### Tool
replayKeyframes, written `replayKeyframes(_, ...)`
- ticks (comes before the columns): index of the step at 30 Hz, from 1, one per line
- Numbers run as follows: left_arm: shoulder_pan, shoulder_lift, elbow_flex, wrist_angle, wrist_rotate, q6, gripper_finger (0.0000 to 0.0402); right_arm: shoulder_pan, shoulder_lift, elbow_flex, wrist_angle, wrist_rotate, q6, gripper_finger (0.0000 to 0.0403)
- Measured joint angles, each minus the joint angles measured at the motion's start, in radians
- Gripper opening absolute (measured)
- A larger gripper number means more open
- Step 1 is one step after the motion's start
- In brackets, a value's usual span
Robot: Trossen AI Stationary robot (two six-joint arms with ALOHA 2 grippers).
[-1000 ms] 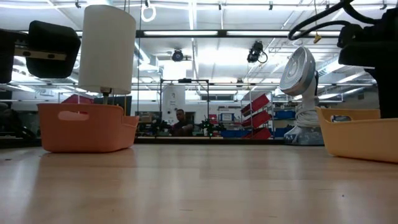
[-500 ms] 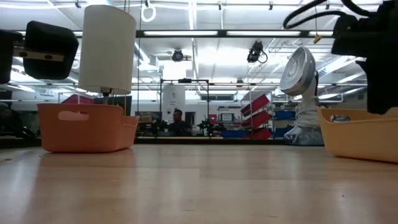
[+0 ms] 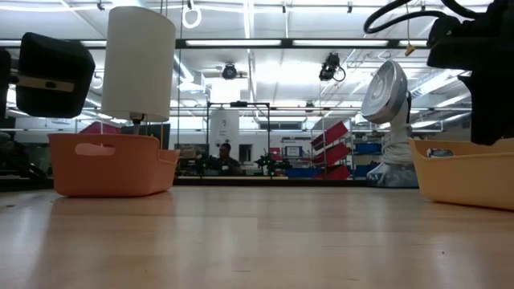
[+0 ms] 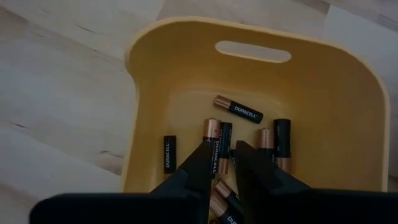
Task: Sort batteries
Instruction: Put the gold battery into the yellow bin
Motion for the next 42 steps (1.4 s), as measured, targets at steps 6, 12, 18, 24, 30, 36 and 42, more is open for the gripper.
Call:
replayKeyframes(6,0.000,0.000,0.000,0.006,0.000,0.001,0.0131,0.000,0.000,0.000,0.001,0.000,-0.015,0.0057)
replayKeyframes(12,0.000,0.010,0.000,0.018,0.000,-0.004,0.0131,0.002,0.000,0.000,-0.003,0.047,-0.024,0.0057)
replayKeyframes(18,0.001,0.055,0.000,0.065,0.001,-0.026,0.0131,0.002,0.000,0.000,-0.004,0.054,-0.030,0.0058)
replayKeyframes(24,0.003,0.080,0.000,0.074,0.035,-0.026,0.0131,0.002,0.000,0.000,-0.003,0.054,-0.040,0.0057)
replayKeyframes(30,0.008,0.080,-0.039,0.121,0.026,-0.048,0.0131,0.002,0.000,0.000,0.005,0.054,-0.046,0.0056)
replayKeyframes(36,0.019,0.078,-0.100,0.218,0.032,-0.102,0.0114,0.002,0.000,0.000,0.016,0.054,-0.053,0.0055)
replayKeyframes(42,0.023,0.077,-0.110,0.231,0.028,-0.096,0.0037,0.002,0.000,0.000,0.018,0.074,-0.054,0.0056)
